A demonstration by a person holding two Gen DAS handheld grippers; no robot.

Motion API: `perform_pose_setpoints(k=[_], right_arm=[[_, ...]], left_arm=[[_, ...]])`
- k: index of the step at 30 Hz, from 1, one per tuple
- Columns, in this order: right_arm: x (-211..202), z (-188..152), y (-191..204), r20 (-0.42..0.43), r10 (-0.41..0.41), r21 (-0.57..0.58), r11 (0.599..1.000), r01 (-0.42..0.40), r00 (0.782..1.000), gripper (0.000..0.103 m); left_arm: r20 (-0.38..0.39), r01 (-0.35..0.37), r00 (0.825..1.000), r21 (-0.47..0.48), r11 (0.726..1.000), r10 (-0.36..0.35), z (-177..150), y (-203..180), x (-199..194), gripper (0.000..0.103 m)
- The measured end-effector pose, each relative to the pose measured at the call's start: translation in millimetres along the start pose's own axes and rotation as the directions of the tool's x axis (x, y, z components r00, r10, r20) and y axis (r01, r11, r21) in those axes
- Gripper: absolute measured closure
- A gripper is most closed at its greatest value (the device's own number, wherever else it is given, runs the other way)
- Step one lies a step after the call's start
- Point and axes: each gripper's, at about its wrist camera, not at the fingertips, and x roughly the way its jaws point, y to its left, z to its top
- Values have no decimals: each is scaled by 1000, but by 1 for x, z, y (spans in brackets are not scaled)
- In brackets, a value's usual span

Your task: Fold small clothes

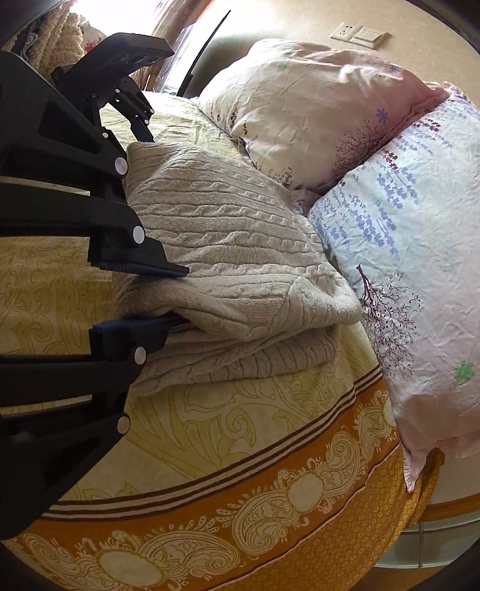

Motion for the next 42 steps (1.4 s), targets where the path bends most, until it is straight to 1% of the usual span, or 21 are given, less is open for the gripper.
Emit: perform_pose_setpoints(k=[2, 4, 5, 6, 7, 9, 13, 17, 18, 20, 22, 24, 27, 32, 34, 37, 42], right_arm=[[1, 0, -1, -2, 3, 10, 1000, -3, 1000, 83], [0, 0, -1, 4, -2, 12, 1000, 2, 1000, 87], [-1, 0, 0, 15, -14, 8, 1000, 14, 1000, 90], [-2, 0, 2, 28, -15, 7, 1000, 15, 999, 92], [-5, 1, 3, 47, -14, 8, 1000, 14, 999, 92], [-15, 4, 6, 94, -9, 12, 1000, 8, 995, 93], [-36, 15, 7, 171, -1, 24, 1000, -4, 985, 93], [-53, 25, 10, 228, -4, 20, 1000, 0, 974, 94], [-52, 26, 10, 223, -9, 15, 1000, 6, 975, 94], [-45, 21, 5, 187, -50, 14, 999, 48, 981, 94], [-31, 9, -7, 131, -80, 46, 996, 75, 988, 94], [-20, -3, -18, 100, -90, 90, 993, 81, 991, 94], [-17, -7, -24, 106, -84, 118, 990, 71, 991, 94], [-17, -6, -23, 111, -96, 113, 990, 84, 989, 93], [-21, -5, -22, 124, -89, 113, 991, 75, 988, 93], [-26, -1, -20, 139, -85, 97, 993, 72, 987, 93], [-21, -5, -22, 115, -98, 100, 991, 86, 989, 93]], left_arm=[[0, -18, 1000, 8, 1000, 18, -1, -2, 2, 63], [5, -34, 999, 16, 999, 34, -1, -4, 3, 69], [6, -33, 999, 21, 999, 33, -1, -6, 3, 73], [3, -25, 1000, 30, 999, 25, -1, -8, 4, 81], [4, -17, 1000, 40, 999, 17, -1, -10, 3, 85], [20, -13, 1000, 38, 999, 12, 1, -11, -2, 87], [29, 22, 999, -15, 1000, -22, 10, -5, -8, 88], [67, 50, 997, -39, 998, -48, 20, -5, -17, 89], [69, 55, 996, -44, 998, -52, 21, -5, -19, 89], [47, 60, 997, -49, 997, -58, 18, -3, -15, 89], [0, 68, 998, -71, 995, -69, 9, -1, -6, 89], [-30, 69, 997, -79, 994, -72, 3, -1, 0, 89], [-42, 66, 997, -77, 995, -69, 1, -2, 3, 89], [-78, 55, 995, -87, 995, -62, 2, -1, 12, 84], [-80, 58, 995, -101, 993, -66, 2, -1, 11, 84], [-82, 60, 994, -97, 993, -68, 4, -4, 11, 84], [-106, 63, 992, -95, 993, -73, 2, -7, 15, 84]])
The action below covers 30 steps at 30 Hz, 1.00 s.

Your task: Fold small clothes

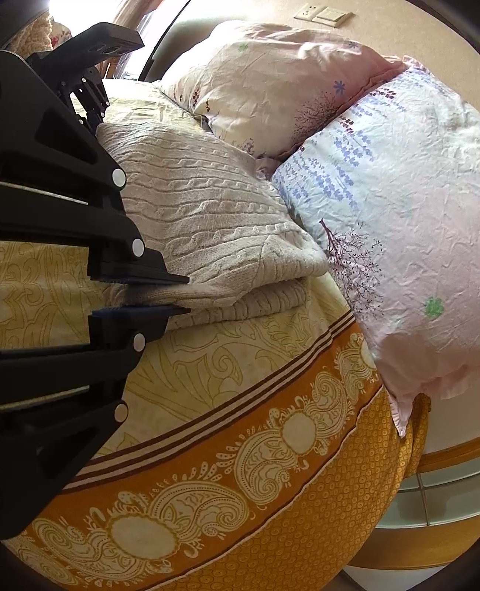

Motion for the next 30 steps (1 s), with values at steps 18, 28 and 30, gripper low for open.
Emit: perform_pose_setpoints(k=[18, 28, 30], right_arm=[[-9, -2, -10, 28, -62, 21, 998, 61, 998, 95], [-18, 28, -31, 48, 47, 147, 988, -54, 998, 84], [-13, 50, -23, 46, 89, 142, 985, -94, 995, 49]], left_arm=[[-41, 43, 998, -6, 999, -43, -2, 0, 12, 86], [90, 128, 988, 9, 992, -128, -10, 18, -35, 26], [111, 124, 986, -12, 992, -122, -6, 28, -45, 25]])
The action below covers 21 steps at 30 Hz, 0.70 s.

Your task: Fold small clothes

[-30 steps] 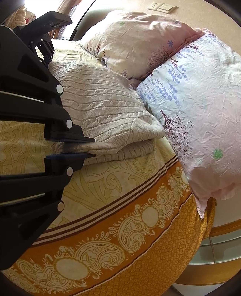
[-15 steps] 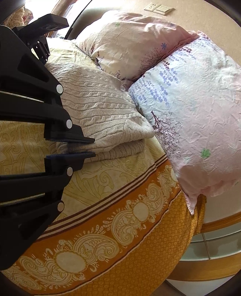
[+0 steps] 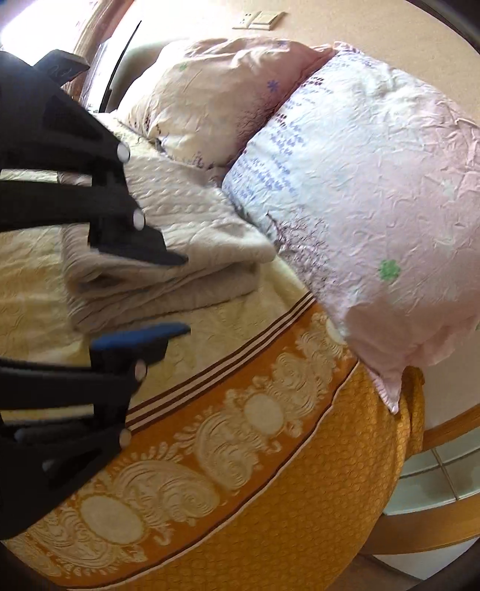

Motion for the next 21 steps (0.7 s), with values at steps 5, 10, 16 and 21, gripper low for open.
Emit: perform_pose_setpoints(k=[5, 10, 16, 21], right_arm=[[41, 35, 27, -74, 40, -14, 999, -41, 996, 43], [76, 42, 36, -157, 10, -11, 1000, -11, 988, 55], [90, 28, 47, -204, -40, -104, 994, 19, 978, 94], [69, 22, 50, -91, -103, -150, 985, 89, 990, 96]], left_arm=[[64, -100, 992, -75, 992, 105, 31, 13, -3, 19], [39, -178, 982, -118, 977, 184, 80, 15, 22, 7], [-13, -191, 982, -48, 980, 191, 107, 0, 64, 4], [-27, -160, 987, -32, 987, 159, 109, -8, 72, 4]])
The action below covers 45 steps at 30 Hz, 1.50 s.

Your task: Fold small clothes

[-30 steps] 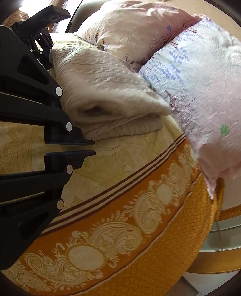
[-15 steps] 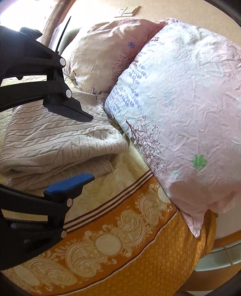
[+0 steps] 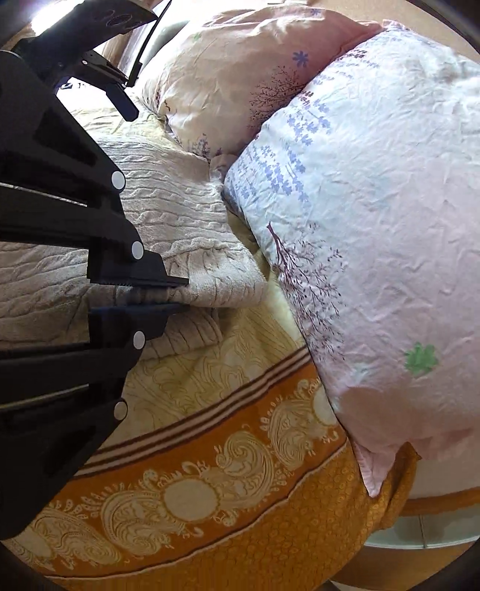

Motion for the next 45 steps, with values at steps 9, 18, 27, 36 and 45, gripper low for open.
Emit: perform_pose_setpoints(k=[9, 18, 27, 36, 45], right_arm=[[26, -10, -22, -44, -73, 40, 996, 75, 996, 95], [-3, -12, -31, 26, 37, 135, 990, -40, 999, 44], [-5, -3, -64, -96, 305, 296, 918, -265, 948, 22], [23, 8, -59, -241, 249, 248, 950, -189, 938, 22], [47, 7, -43, -247, 269, 234, 949, -212, 931, 21]], left_arm=[[-109, -15, 994, -2, 1000, 15, -11, 5, 31, 4], [-68, 17, 997, -76, 997, -22, -11, 18, 14, 2], [-100, 197, 964, -343, 918, -245, -24, 82, 13, 2], [-191, 219, 930, -402, 889, -315, -18, 75, 48, 2], [-233, 155, 940, -360, 920, -249, -5, 57, 67, 2]])
